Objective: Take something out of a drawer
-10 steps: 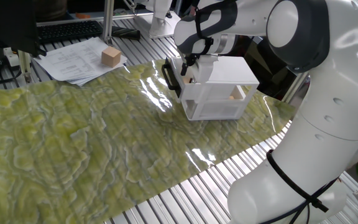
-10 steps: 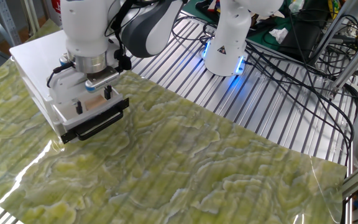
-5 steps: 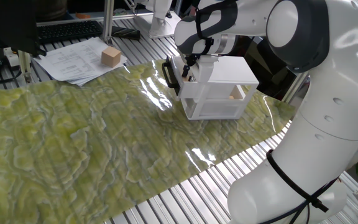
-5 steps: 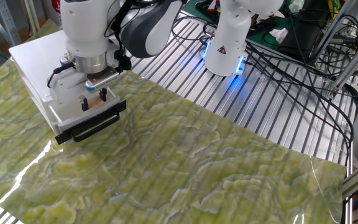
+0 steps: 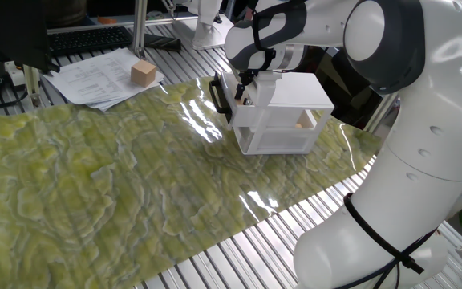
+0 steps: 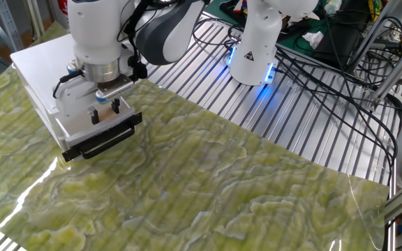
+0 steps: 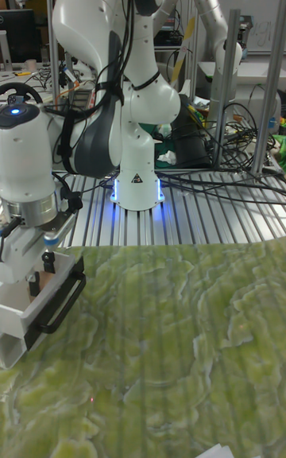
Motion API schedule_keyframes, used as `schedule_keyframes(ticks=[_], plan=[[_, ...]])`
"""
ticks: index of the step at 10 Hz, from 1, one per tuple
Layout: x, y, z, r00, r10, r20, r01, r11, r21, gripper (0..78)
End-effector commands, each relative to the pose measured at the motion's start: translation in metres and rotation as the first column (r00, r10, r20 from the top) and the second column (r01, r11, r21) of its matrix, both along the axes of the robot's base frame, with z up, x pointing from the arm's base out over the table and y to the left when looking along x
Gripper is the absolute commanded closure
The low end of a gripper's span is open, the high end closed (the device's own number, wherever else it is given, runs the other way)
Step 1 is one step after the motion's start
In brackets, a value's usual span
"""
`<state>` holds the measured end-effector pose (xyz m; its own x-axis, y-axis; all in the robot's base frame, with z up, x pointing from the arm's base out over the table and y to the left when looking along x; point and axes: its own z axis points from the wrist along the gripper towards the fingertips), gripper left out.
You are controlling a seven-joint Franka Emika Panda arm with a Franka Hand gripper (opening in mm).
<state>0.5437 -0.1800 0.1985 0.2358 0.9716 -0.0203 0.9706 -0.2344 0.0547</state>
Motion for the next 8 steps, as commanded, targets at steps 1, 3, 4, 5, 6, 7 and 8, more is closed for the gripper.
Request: schedule_keyframes(ticks=[1, 3, 4, 5, 6, 7, 8], plan=[[-0.01, -0.012, 0.039, 0.991, 0.1, -0.089, -0.106, 0.992, -0.062, 76.3], [-0.01, -0.015, 0.047, 0.989, 0.107, -0.098, -0.113, 0.991, -0.064, 76.3], [-0.009, -0.016, 0.049, 0.99, 0.107, -0.097, -0.113, 0.991, -0.064, 76.3], [-0.009, -0.016, 0.05, 0.989, 0.108, -0.097, -0.114, 0.991, -0.068, 76.3], [-0.009, -0.017, 0.053, 0.989, 0.113, -0.096, -0.12, 0.99, -0.074, 76.3], [-0.011, -0.017, 0.056, 0.988, 0.121, -0.096, -0.129, 0.989, -0.073, 76.3], [-0.012, -0.016, 0.059, 0.987, 0.13, -0.097, -0.137, 0.988, -0.072, 76.3]])
